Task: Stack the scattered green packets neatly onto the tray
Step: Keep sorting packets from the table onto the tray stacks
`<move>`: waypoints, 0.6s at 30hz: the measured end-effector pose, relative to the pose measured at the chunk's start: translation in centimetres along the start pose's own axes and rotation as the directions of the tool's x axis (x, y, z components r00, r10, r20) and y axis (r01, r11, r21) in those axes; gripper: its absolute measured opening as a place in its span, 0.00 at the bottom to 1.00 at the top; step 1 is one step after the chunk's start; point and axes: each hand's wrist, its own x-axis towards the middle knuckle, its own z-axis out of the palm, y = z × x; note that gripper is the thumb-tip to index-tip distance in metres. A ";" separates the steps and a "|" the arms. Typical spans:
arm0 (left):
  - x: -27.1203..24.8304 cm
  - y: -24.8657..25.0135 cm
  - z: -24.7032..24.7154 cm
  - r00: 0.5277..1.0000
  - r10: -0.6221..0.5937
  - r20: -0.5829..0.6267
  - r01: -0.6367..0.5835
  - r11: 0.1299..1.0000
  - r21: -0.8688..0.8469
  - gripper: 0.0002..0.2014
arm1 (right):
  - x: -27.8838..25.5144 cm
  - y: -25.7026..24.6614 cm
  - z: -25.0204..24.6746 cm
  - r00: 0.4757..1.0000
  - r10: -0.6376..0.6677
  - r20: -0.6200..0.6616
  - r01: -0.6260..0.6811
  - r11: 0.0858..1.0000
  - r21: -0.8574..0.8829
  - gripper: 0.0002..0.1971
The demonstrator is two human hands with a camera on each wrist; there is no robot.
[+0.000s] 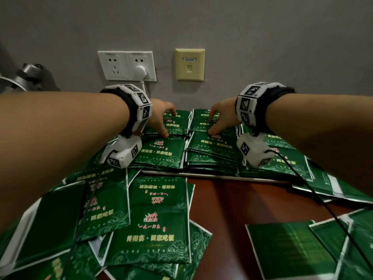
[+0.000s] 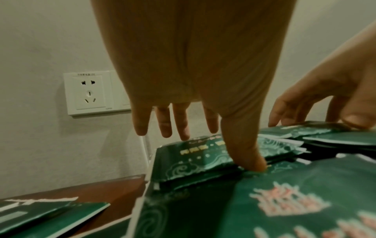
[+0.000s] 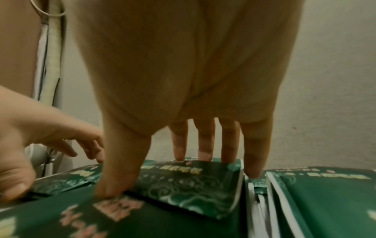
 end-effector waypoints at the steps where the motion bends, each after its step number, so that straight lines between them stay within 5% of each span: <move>1: -0.2 0.1 -0.1 1.000 0.000 -0.016 0.000 1.000 0.000 0.38 | -0.2 -0.1 0.1 1.000 -0.008 -0.006 0.008 1.000 0.004 0.39; 7: -3.1 2.6 -1.5 0.984 0.063 -0.164 -0.060 0.998 0.026 0.34 | -3.5 0.2 0.4 0.989 -0.033 -0.144 0.036 0.999 0.017 0.35; 10: -6.1 6.4 -1.4 0.964 0.189 -0.189 -0.172 0.980 0.102 0.31 | -7.4 1.0 1.0 0.996 -0.014 -0.088 0.016 1.000 0.025 0.37; 15: -12.7 14.3 1.8 0.900 0.426 -0.094 -0.410 0.900 0.149 0.23 | -16.6 2.7 4.7 1.000 0.028 -0.007 -0.028 0.999 -0.024 0.39; 18: -17.0 19.1 4.7 0.829 0.560 -0.004 -0.557 0.825 0.093 0.25 | -22.3 4.2 7.4 0.994 0.072 0.082 -0.066 0.995 -0.071 0.33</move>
